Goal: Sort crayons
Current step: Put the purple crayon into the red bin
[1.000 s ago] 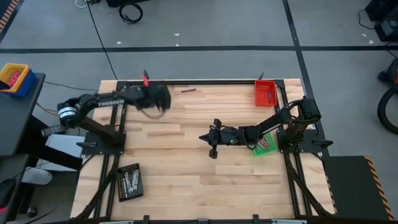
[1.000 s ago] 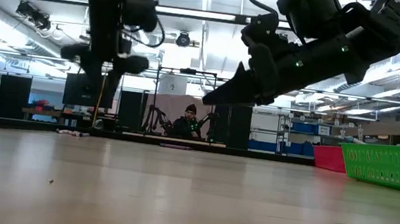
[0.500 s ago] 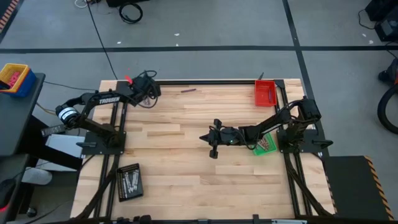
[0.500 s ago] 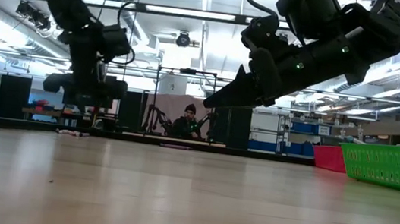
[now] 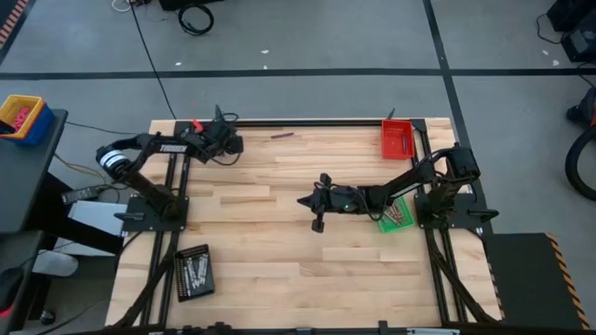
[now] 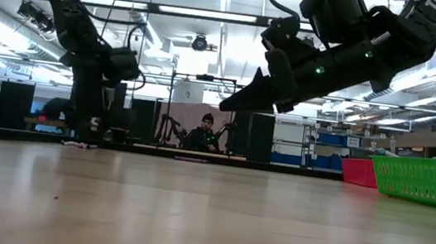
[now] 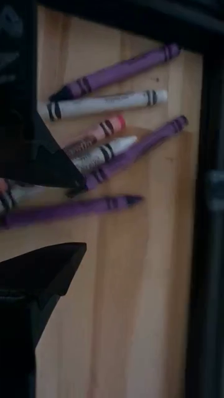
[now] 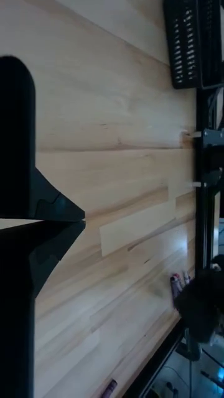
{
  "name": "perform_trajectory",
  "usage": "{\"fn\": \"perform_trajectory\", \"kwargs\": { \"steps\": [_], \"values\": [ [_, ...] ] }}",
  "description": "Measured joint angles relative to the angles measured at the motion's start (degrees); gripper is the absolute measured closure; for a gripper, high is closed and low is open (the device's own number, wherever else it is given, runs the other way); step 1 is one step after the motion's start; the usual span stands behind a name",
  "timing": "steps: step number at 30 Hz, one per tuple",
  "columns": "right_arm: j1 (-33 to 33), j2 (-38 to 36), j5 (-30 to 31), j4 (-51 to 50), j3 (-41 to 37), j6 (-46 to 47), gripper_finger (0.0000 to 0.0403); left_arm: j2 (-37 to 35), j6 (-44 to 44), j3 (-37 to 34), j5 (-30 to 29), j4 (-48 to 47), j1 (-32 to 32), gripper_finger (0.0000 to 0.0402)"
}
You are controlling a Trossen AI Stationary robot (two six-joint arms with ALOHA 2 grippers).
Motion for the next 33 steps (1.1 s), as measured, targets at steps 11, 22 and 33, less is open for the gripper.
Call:
{"fn": "perform_trajectory", "kwargs": {
  "steps": [11,22,33],
  "values": [
    [-0.1,0.0,0.0,0.1,0.0,-1.4,0.039,1.0,-0.8,0.6,-1.4,0.2,-1.0,0.0235],
    [-0.1,0.0,0.0,0.1,0.0,-1.3,0.0389,3.0,-3.3,0.7,0.9,-0.2,-3.6,0.0235],
    [-0.1,0.0,-0.1,0.0,0.0,-1.3,0.0389,5.3,-8.0,0.7,-3.1,0.3,-7.9,0.0287]
  ]
}}
